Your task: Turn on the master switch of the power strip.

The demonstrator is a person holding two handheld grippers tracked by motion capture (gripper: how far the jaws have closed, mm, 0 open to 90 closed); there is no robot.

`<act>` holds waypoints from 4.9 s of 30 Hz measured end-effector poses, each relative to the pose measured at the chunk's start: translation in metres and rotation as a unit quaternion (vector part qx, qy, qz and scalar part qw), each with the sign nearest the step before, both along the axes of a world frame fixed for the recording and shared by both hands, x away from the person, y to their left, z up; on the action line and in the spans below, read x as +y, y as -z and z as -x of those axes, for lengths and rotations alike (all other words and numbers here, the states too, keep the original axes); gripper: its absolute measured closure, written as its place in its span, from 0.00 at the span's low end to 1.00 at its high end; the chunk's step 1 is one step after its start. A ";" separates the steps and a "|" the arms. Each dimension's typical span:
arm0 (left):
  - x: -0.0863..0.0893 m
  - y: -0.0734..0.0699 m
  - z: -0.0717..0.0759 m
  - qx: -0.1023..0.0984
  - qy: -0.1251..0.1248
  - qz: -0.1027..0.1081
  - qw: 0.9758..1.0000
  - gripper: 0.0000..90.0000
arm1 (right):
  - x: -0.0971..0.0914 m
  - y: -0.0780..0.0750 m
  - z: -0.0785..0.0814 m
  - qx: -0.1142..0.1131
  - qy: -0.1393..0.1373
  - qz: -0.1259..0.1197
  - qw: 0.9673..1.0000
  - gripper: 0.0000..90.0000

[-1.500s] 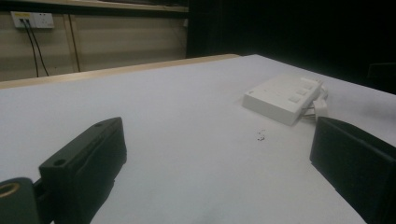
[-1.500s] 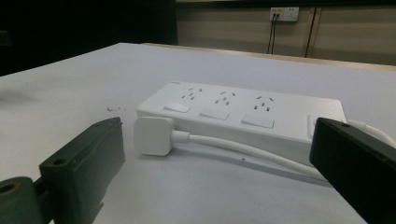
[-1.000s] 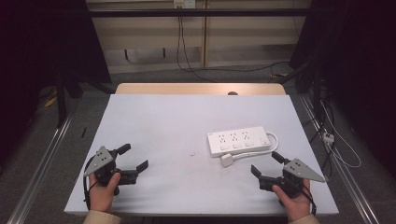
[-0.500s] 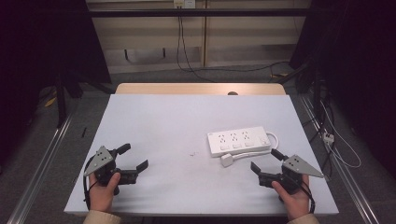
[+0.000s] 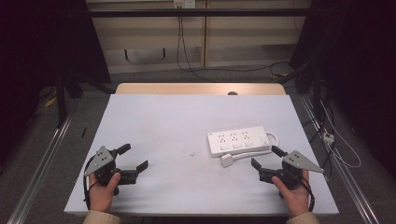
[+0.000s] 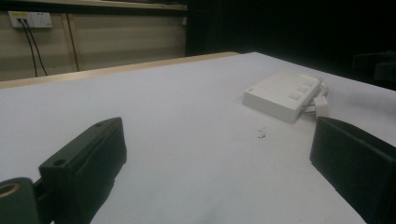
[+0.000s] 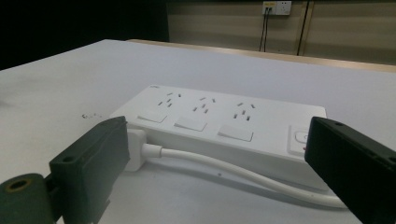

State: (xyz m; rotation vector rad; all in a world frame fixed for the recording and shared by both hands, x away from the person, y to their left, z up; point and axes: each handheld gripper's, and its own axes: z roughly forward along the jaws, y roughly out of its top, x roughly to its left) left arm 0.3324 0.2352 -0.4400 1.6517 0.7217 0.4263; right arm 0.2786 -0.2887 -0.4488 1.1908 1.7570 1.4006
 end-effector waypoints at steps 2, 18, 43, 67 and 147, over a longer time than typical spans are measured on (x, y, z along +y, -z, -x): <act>0.001 0.000 0.000 -0.001 0.001 0.000 1.000 0.04 | 0.000 -0.001 -0.001 0.000 0.002 -0.002 1.000 0.07; 0.000 -0.001 0.000 -0.004 0.002 0.002 1.000 0.04 | -0.004 -0.005 -0.005 0.003 0.007 -0.003 1.000 0.08; -0.001 0.000 0.001 -0.003 0.005 0.002 1.000 0.04 | -0.006 -0.006 -0.022 0.010 0.014 -0.002 1.000 0.11; -0.003 -0.001 0.001 -0.003 0.010 0.007 1.000 0.04 | -0.010 -0.010 -0.032 0.017 0.027 0.007 0.999 0.17; -0.003 -0.001 0.001 -0.005 0.006 0.011 1.000 0.04 | -0.023 -0.006 -0.065 0.063 0.037 0.020 0.997 0.75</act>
